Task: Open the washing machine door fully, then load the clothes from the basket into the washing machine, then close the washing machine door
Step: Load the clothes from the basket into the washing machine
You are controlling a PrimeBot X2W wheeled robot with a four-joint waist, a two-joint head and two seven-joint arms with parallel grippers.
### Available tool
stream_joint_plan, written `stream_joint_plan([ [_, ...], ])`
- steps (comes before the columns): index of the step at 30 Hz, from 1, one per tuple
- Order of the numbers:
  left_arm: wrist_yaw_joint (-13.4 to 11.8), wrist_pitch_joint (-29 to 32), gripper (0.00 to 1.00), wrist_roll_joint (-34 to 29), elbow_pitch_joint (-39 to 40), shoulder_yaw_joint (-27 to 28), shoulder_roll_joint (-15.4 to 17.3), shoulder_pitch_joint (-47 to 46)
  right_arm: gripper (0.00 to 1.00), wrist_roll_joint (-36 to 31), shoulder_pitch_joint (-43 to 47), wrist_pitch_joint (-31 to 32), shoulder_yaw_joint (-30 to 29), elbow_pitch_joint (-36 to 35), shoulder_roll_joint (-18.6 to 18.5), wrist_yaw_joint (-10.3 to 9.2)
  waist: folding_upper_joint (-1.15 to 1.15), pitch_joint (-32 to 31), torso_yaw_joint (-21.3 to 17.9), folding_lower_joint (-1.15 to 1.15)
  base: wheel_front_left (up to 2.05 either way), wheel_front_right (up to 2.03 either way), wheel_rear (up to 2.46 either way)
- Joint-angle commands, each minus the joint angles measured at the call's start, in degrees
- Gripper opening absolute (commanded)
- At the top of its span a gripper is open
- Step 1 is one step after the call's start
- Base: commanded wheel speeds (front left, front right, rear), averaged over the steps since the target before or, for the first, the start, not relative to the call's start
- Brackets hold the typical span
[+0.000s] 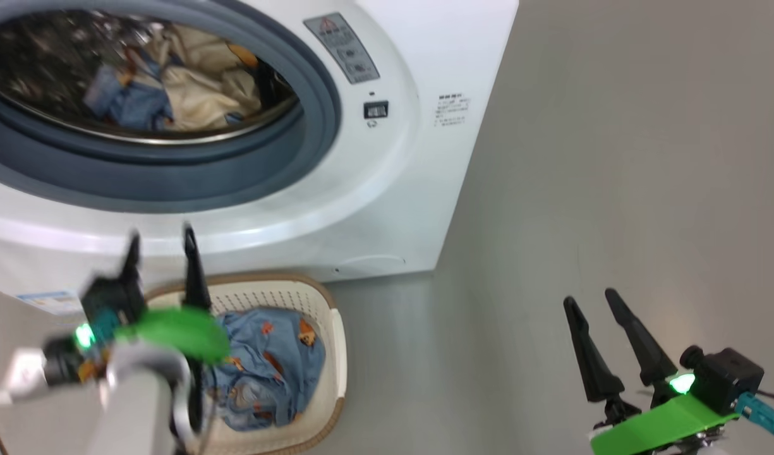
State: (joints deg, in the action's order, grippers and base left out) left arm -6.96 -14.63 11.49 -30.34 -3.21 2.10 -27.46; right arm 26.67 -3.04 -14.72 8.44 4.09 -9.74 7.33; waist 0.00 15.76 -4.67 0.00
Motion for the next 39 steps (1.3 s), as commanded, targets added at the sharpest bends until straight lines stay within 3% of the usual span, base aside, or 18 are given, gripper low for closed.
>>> stream_joint_plan([
  [1,0.3,-0.4,1.0,-0.1,3.4,0.8,1.0,3.4,1.0,-0.8,1.3,-0.3,1.1,-1.3,-0.2,0.16,0.0,-2.9,1.3,0.0,0.0,0.0,0.0],
  [7,0.0,-0.4,1.0,1.9,10.7,-2.9,0.8,15.1,1.0,-1.6,3.3,-0.3,0.7,-1.5,-0.2,0.16,0.0,-6.0,2.2,0.0,0.0,0.0,0.0],
  [16,-2.0,-0.4,1.0,3.1,20.3,-5.3,0.8,24.1,1.0,-3.1,4.4,-0.3,1.2,-2.2,-0.9,0.16,0.0,-8.0,2.6,0.0,0.0,0.0,0.0],
  [27,-2.6,-0.4,1.0,4.2,27.5,-4.8,0.8,31.5,1.0,-4.6,5.7,-0.3,1.0,-2.8,-1.0,0.16,0.0,-10.9,2.4,0.0,0.0,0.0,0.0],
  [39,-2.2,-0.4,1.0,4.1,29.3,-3.4,0.8,34.2,1.0,-6.1,6.8,-0.3,0.5,-3.5,-1.1,0.16,0.0,-13.3,3.4,0.0,0.0,0.0,0.0],
])
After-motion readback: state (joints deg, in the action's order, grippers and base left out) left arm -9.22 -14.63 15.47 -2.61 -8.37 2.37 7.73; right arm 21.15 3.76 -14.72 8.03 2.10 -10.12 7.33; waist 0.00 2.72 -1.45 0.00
